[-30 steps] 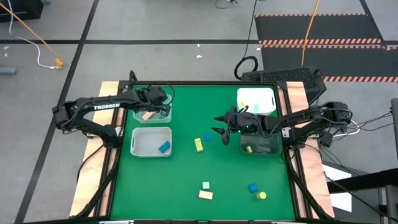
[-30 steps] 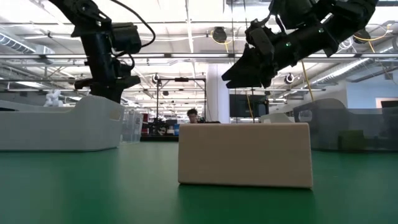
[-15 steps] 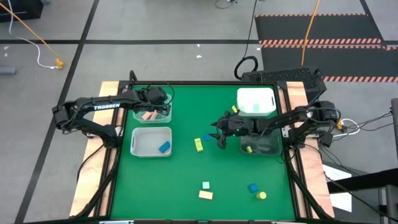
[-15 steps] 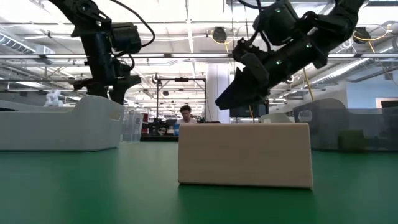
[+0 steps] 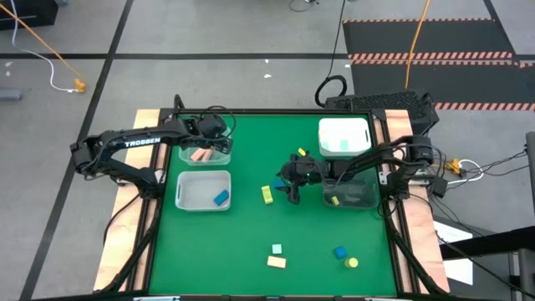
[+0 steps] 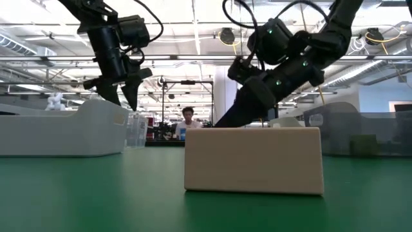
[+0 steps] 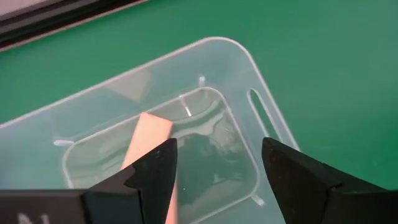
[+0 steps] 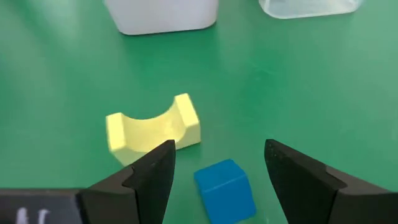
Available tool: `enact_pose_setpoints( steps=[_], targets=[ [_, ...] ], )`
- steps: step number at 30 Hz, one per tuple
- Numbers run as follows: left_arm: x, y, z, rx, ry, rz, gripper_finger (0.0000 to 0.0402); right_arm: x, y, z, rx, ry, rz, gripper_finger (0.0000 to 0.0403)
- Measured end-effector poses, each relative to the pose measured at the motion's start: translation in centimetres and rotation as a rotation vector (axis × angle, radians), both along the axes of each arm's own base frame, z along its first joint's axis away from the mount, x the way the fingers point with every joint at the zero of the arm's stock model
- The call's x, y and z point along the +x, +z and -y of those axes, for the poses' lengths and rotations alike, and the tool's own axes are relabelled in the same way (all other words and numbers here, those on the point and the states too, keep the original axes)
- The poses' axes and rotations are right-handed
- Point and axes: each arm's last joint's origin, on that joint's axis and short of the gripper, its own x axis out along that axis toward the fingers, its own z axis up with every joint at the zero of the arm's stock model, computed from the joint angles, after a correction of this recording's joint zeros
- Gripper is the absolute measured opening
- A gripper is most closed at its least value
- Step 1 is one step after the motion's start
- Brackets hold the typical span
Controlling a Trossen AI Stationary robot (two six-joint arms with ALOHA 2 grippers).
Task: Sort & place blocks by color
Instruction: Put the top blue block into the gray bin
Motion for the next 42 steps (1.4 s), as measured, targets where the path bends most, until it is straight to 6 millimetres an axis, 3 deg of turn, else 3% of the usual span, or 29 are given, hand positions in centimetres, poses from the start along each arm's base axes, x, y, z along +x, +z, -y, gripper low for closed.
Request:
enact_pose_setpoints(
  steps=[17, 21, 28, 34, 42],
  targets=[
    [0.8, 0.0, 1.7, -0.011, -0.052, 0.011, 0.0237, 0.2, -3.5, 0.2, -0.022, 0.074, -0.098, 0.0233],
    [1.0, 0.0, 2.1, -0.017, -0.064, 0.015, 0.0237, 0.3, -3.8, 0.3, 0.011, 0.043, -0.102, 0.0204],
    [1.3, 0.0, 2.8, -0.063, -0.085, 0.042, 0.0237, 0.2, -3.7, 0.3, 0.078, -0.009, -0.102, 0.0117],
    [1.5, 0.0, 3.4, -0.078, -0.094, 0.052, 0.0237, 0.0, -2.5, 0.3, 0.084, -0.01, -0.083, 0.0117],
    [2.6, 0.3, 4.5, -0.083, -0.163, 0.13, 0.0237, -0.5, 2.7, 1.2, 0.072, -0.074, 0.096, 0.0117]
  ],
)
